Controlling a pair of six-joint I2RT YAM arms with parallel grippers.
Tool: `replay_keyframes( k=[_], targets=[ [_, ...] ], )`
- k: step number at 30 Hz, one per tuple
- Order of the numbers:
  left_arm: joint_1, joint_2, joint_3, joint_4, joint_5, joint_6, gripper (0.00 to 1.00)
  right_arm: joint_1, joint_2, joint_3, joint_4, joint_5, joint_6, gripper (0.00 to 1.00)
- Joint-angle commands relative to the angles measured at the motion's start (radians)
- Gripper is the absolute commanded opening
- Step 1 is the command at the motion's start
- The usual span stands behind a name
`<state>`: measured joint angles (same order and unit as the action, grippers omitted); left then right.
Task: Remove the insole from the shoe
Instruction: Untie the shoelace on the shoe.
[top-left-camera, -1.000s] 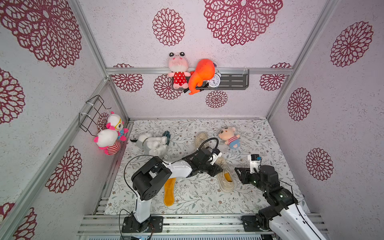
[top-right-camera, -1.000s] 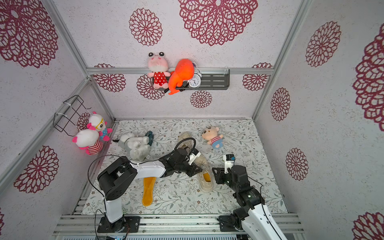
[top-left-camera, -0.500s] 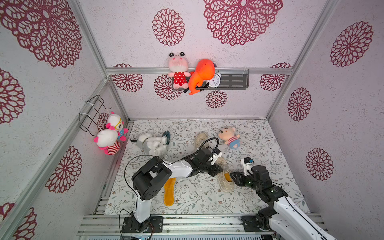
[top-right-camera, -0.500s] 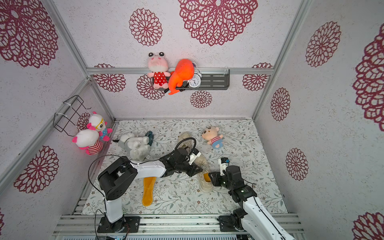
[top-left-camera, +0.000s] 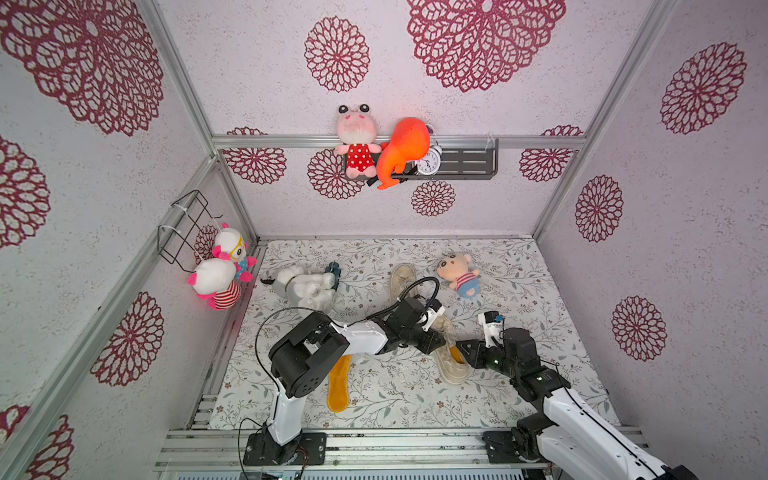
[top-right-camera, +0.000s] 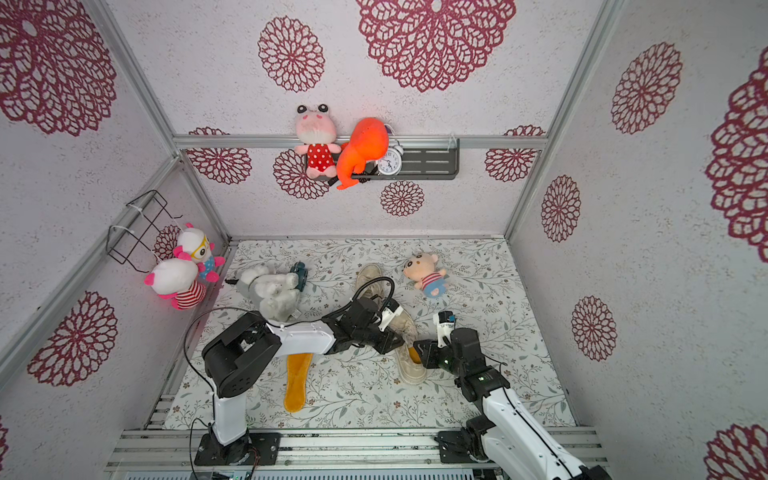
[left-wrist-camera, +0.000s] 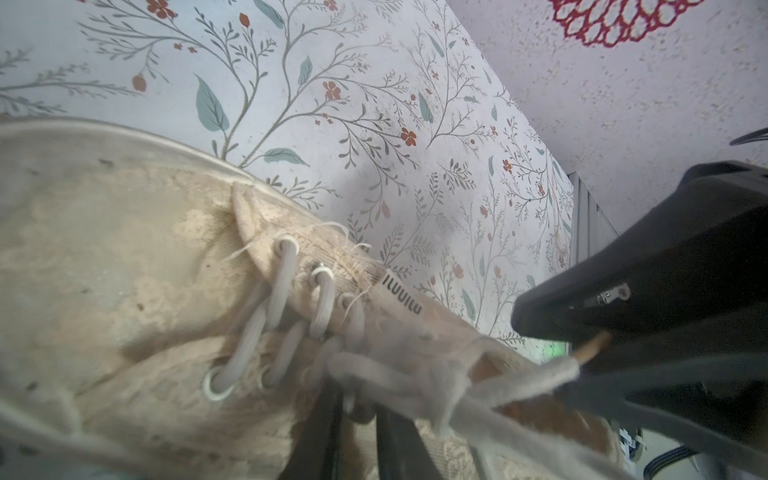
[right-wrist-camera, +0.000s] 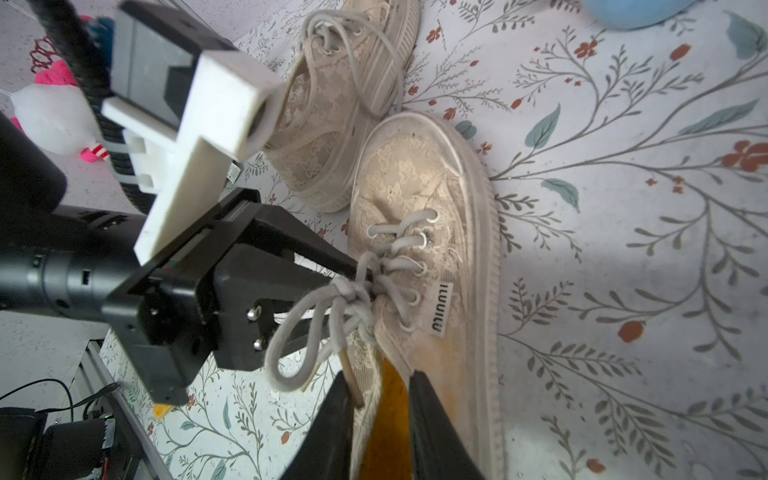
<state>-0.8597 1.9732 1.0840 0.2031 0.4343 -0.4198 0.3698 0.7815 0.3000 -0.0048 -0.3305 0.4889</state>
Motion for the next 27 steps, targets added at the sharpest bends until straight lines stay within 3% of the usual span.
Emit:
replay_keyframes(
  k=[1, 15, 19, 27],
  targets=[
    [-0.009, 0.018, 0.014, -0.02, -0.021, 0.005, 0.19, -0.002, -0.007, 0.008, 0.041, -0.008, -0.019, 0.27],
    [-0.012, 0.017, 0.017, -0.022, -0.026, 0.005, 0.2, -0.002, 0.043, 0.017, 0.142, -0.06, 0.053, 0.34],
    [-0.013, 0.019, 0.021, -0.023, -0.026, 0.005, 0.2, -0.002, 0.069, 0.016, 0.153, -0.065, 0.056, 0.28],
    [-0.014, 0.019, 0.022, -0.028, -0.029, 0.006, 0.2, -0.002, 0.09, 0.019, 0.174, -0.079, 0.069, 0.04]
  ],
)
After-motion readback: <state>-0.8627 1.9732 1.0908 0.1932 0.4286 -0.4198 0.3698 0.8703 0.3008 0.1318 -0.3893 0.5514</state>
